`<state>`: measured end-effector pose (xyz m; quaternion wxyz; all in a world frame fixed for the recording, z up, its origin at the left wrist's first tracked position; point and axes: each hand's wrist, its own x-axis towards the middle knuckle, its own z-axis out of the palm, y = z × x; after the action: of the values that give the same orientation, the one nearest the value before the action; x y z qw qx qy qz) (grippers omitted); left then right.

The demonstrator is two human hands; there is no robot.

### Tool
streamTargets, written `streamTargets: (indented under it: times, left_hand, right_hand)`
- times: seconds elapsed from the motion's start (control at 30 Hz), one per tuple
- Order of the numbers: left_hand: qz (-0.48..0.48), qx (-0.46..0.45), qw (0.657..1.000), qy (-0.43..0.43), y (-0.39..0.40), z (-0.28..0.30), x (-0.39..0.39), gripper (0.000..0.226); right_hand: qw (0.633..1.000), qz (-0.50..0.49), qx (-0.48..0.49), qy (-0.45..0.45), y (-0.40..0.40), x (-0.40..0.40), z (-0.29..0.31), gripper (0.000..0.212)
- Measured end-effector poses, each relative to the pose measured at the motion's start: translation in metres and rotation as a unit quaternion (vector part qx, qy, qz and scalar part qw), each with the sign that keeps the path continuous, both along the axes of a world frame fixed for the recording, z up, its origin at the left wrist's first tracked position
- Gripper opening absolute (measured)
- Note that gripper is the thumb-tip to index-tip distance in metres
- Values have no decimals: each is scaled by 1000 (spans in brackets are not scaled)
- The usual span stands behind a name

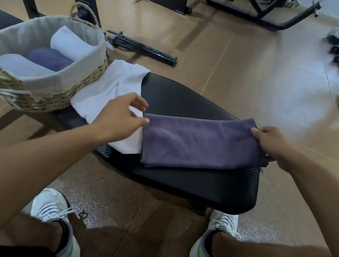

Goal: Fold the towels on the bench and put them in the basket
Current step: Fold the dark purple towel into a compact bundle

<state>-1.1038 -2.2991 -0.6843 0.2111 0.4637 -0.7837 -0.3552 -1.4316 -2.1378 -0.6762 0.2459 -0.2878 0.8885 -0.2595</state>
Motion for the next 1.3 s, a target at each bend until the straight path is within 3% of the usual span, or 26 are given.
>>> streamTargets:
  times: [0.07,0.13,0.27,0.33,0.47,0.53,0.63,0.7,0.77,0.83,0.97,1.13,1.3]
  left_hand:
    - [-85,-120,989,-24,7,-3,-3,29]
    - [-190,-169,965,-60,15,-10,-8,40]
    - [-312,-177,887,-290,29,-29,-16,69]
    - [-318,-156,881,-313,31,-32,-17,72]
    - [-321,-141,892,-284,26,-27,-17,73]
    - [-287,-125,933,-176,21,-21,-16,66]
    - [-138,-36,989,33,8,-6,-15,34]
    - [-39,79,989,119,1,2,-16,19]
    - [9,217,961,172,-2,6,-15,19]
    - [27,277,943,181,0,7,-13,23]
    - [27,200,970,134,3,6,-14,21]
    - [34,198,972,124,4,3,-17,18]
    - [2,-1,1000,23,2,-2,-14,20]
  right_hand:
    - [1000,-13,-16,8,1,-1,3,32]
    - [999,-25,-15,35,2,-5,5,31]
    - [996,-33,-29,78,5,-4,14,34]
    - [994,-15,-59,94,5,4,24,28]
    - [981,27,-134,135,-5,39,50,18]
    - [977,56,-147,141,-14,62,58,16]
    - [977,107,-139,121,-31,96,56,16]
    - [974,143,-125,127,-43,115,49,14]
    - [970,176,-111,128,-55,132,42,12]
    - [967,203,-94,120,-63,145,34,12]
    - [959,244,-53,131,-73,161,23,12]
    - [958,258,-42,116,-85,171,16,13]
    - [961,262,-30,79,-86,166,19,15]
